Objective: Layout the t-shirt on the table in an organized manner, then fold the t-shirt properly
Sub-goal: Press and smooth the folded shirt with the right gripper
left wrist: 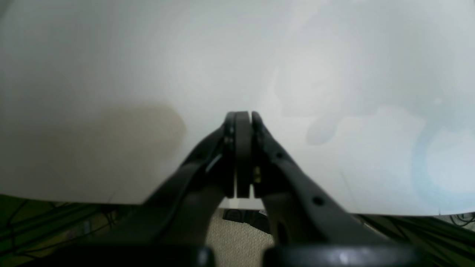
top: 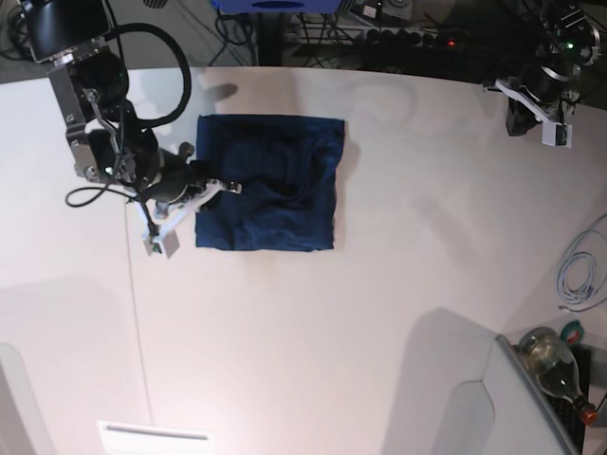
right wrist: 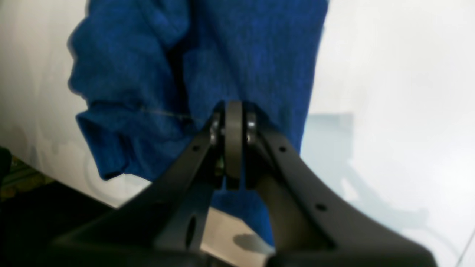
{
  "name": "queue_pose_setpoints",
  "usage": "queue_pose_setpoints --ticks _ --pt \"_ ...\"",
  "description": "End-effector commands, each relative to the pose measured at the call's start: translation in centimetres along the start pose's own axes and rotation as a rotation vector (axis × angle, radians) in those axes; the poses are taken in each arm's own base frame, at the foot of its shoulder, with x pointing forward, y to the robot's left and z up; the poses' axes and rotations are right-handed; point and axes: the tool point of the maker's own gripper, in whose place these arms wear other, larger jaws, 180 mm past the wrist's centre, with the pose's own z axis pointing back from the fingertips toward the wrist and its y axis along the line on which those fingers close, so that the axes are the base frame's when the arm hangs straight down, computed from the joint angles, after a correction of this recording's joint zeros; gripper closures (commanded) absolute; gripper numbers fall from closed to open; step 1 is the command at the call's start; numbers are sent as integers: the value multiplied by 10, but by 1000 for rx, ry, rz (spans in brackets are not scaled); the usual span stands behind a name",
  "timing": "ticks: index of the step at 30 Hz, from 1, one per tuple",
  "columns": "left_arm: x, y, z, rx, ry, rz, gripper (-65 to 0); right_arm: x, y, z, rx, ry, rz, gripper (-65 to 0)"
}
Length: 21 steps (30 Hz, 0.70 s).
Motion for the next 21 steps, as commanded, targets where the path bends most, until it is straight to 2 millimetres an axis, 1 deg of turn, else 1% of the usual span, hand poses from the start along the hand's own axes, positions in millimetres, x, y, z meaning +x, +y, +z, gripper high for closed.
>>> queue_pose_setpoints --ticks 1,2,4,6,10,11,13,15,19,21 --pt "10 6 4 9 -35 -9 0 17 14 0 46 -41 25 -9" --pt "10 6 3 7 -34 -10 0 13 23 -4 69 -27 42 -9" --pt "10 5 3 6 -34 -10 0 14 31 -9 85 -18 65 -9" --pt "10 5 3 6 -34 -10 0 14 46 -13 110 -10 84 -9" --pt "10 5 3 6 -34 -10 0 23 82 -18 174 -25 101 -9" --pt "10 5 3 6 -34 -10 0 26 94 -19 197 -31 108 -9" --pt "10 6 3 7 -34 -10 0 32 109 -21 221 -39 117 -9" --pt "10 6 4 9 -35 -9 0 36 121 -28 234 -29 124 -9" --pt "10 7 4 11 -34 -7 0 39 135 -46 242 4 114 -11" --pt "10 8 4 13 -34 -7 0 40 144 -47 257 -19 144 -9"
